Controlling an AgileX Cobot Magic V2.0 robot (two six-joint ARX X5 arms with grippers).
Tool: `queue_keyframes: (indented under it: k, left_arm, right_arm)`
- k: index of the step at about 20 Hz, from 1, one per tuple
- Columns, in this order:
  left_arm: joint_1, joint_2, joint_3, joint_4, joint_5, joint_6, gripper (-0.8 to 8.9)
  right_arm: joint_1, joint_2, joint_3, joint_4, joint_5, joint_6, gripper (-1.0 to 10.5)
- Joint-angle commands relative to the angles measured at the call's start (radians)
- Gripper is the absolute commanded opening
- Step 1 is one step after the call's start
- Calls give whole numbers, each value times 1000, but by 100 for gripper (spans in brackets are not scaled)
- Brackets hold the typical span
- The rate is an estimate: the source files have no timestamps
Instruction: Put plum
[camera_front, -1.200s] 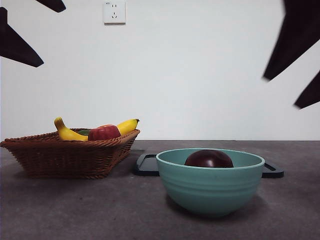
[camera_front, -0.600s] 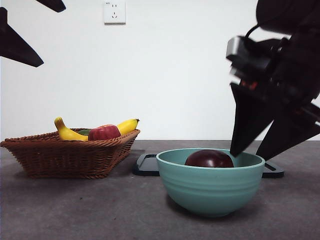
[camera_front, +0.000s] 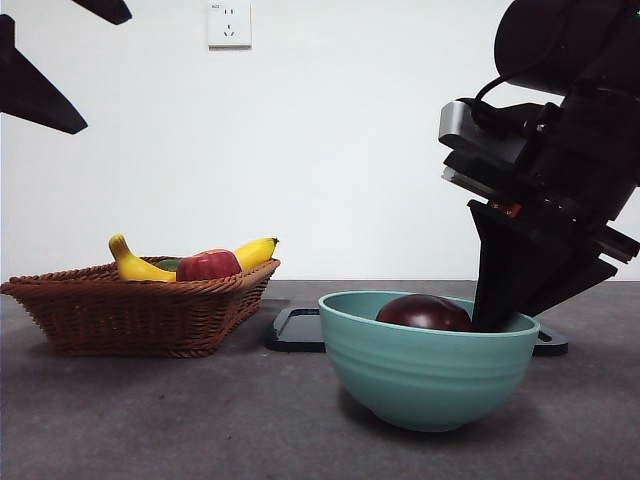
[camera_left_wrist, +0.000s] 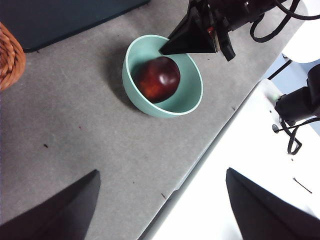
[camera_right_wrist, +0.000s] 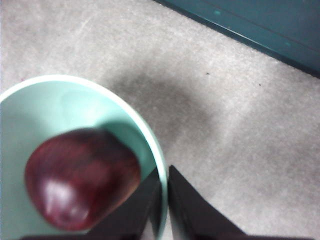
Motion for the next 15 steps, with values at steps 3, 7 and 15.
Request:
queue_keyframes:
  k: [3, 7, 15]
  left_arm:
    - [-6, 5, 10, 10, 6, 7, 401]
    - [-6, 5, 10, 11, 6, 8, 402]
    - [-6, 5, 10, 10, 6, 8, 402]
  right_arm:
    - [-2, -12, 98, -11, 4, 39, 11]
    - [-43, 5, 201, -36, 58, 37, 10]
    - [-156, 286, 478, -60, 58, 11, 10]
